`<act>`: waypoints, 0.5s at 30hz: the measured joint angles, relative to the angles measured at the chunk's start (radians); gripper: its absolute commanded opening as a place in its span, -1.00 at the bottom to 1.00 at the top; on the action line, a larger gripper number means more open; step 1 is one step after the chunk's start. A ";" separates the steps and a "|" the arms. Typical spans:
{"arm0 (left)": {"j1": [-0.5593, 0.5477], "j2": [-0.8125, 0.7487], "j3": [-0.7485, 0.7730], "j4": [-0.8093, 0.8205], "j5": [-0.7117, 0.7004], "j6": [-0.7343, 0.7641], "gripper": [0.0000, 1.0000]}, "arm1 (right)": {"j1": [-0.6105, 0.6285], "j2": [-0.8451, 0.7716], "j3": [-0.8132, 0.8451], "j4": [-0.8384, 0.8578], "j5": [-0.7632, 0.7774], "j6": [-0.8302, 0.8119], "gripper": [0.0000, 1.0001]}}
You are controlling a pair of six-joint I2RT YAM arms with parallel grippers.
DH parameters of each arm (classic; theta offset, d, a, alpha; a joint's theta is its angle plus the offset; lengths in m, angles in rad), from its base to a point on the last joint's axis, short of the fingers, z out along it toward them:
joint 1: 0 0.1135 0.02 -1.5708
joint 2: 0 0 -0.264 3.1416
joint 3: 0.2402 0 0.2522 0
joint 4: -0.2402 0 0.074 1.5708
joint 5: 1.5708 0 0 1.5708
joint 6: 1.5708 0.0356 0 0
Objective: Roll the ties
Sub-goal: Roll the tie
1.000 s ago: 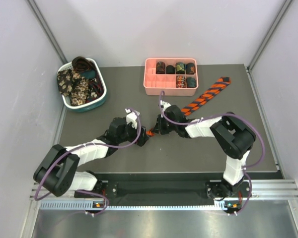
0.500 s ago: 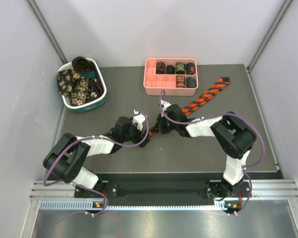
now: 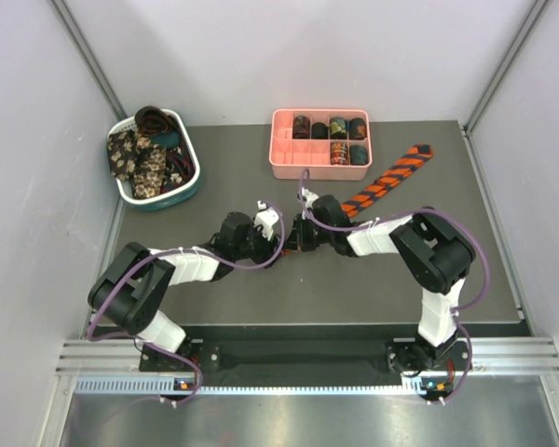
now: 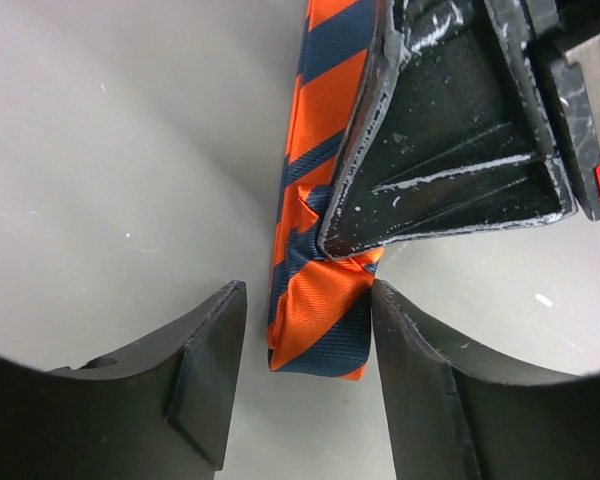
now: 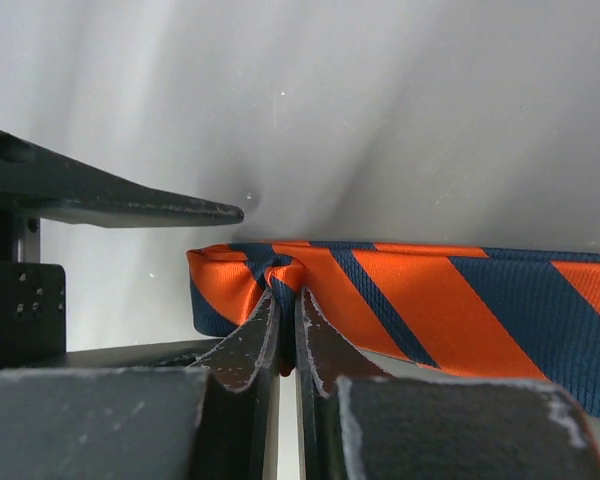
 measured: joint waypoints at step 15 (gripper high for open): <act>-0.002 0.045 0.037 -0.034 0.011 -0.022 -0.25 | -0.029 0.007 0.000 0.039 -0.053 0.034 -0.26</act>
